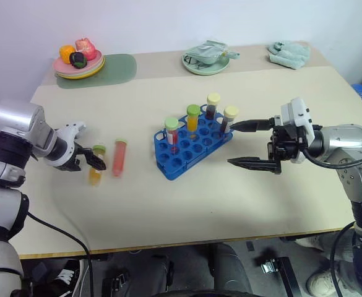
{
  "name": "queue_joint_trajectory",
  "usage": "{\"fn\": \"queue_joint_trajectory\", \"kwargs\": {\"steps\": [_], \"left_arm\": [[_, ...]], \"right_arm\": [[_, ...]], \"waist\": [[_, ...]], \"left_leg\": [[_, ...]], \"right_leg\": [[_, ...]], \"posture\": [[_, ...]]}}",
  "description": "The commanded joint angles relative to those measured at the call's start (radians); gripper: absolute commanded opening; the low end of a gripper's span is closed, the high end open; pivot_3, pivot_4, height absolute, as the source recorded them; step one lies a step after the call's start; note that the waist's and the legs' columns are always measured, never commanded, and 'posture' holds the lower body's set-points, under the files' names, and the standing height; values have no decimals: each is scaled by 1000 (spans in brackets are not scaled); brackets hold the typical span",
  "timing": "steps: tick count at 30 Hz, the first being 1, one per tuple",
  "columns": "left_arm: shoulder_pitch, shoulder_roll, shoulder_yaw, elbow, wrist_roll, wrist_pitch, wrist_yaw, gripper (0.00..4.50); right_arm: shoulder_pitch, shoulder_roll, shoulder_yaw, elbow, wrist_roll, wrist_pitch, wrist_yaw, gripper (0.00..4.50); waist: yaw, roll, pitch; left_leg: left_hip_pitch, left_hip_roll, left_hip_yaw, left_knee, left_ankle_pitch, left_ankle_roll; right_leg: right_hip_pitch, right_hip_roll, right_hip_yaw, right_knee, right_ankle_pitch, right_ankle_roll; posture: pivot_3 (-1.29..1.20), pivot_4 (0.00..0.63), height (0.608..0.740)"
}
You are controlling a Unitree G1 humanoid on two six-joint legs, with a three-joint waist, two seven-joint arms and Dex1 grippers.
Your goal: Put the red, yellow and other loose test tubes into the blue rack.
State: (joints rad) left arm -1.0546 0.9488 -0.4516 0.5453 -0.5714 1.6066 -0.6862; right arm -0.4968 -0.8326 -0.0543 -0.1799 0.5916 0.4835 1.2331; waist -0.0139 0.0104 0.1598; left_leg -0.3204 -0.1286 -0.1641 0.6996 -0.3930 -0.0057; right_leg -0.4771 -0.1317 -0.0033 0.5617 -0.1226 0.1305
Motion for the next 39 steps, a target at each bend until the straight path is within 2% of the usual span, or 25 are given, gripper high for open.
{"fn": "queue_joint_trajectory", "kwargs": {"steps": [1, 10, 13, 17, 19, 21, 24, 25, 29, 32, 35, 39], "left_arm": [[-4, 2, 34, 12, 10, 8, 15, 4500], [32, -32, 62, 6, 6, 8, 59, 4500], [49, -45, 89, 13, 4, 8, 82, 3596], [64, -52, 114, 13, -3, 8, 110, 1539], [68, -53, 125, 12, -7, 8, 123, 773], [72, -58, 156, 11, -5, 8, 146, 766], [100, -82, 274, -60, 64, 5, 227, 766], [117, -103, 351, -95, 95, -27, 291, 766], [255, -172, 586, -346, 149, -340, 441, 766], [390, -230, 723, -539, 123, -633, 379, 766], [471, -252, 731, -662, 135, -824, 311, 766], [502, -311, 712, -772, 102, -1033, 193, 766]], "right_arm": [[-17, 5, -13, -3, 0, -17, -2, 4465], [-19, 12, -10, 1, -10, -24, -7, 4465], [-21, 11, -11, 3, -16, -24, -9, 4500], [-22, 7, -13, 8, -21, -23, -6, 4500], [-23, 7, -13, 12, -25, -24, -4, 4500], [-22, 7, -12, 14, -29, -29, -3, 4500], [-19, 9, -13, 14, -31, -31, -5, 4500], [-16, 8, -15, 11, -31, -30, -6, 4500], [-8, 8, -24, 10, -34, -32, -16, 4500], [-1, 5, -31, 18, -40, -40, -20, 4500], [-4, 2, -40, 36, -44, -46, -29, 4500], [-10, -5, -59, 78, -49, -58, -41, 4500]], "waist": [[0, 0, 0], [0, 0, 0], [1, 1, 0], [2, 0, -1], [1, 1, -1], [0, 1, -1], [4, 2, -2], [8, 2, -2], [19, 2, -2], [22, 1, -1], [26, 1, -1], [31, 0, -2]], "left_leg": [[0, 0, 0, 0, 0, 0], [0, 0, 0, 0, 0, 0], [0, 0, 0, 0, 0, 0], [0, 0, 0, 1, 0, 0], [1, 0, 0, 1, 0, 0], [1, 0, 0, 1, 0, 0], [1, 0, 0, 1, 0, -1], [1, 1, 0, 1, 1, -1], [2, 3, -1, 2, 3, -4], [1, 4, 0, 1, 3, -5], [0, 4, 1, 1, 2, -4], [-1, 3, 4, 1, 2, -4]], "right_leg": [[0, 0, 0, 0, 0, 0], [0, 0, 0, 0, 0, 0], [0, 0, 0, 1, 0, 0], [1, -1, 0, 1, 0, 0], [1, -1, 0, 1, 0, 0], [1, 0, 0, 1, 0, 0], [1, -1, 0, 1, 0, 0], [1, -1, 0, 1, 0, 0], [1, 0, 0, 1, 1, -2], [0, 0, 0, 1, 2, -3], [0, 0, 0, -1, 2, -3], [2, -1, -1, -1, 2, -3]], "posture": [[0, 150, 740], [0, 150, 740], [0, 150, 740], [0, 150, 740], [0, 150, 740], [0, 150, 740], [0, 150, 740], [0, 150, 740], [0, 150, 740], [0, 150, 740], [0, 150, 740], [0, 150, 740]]}}
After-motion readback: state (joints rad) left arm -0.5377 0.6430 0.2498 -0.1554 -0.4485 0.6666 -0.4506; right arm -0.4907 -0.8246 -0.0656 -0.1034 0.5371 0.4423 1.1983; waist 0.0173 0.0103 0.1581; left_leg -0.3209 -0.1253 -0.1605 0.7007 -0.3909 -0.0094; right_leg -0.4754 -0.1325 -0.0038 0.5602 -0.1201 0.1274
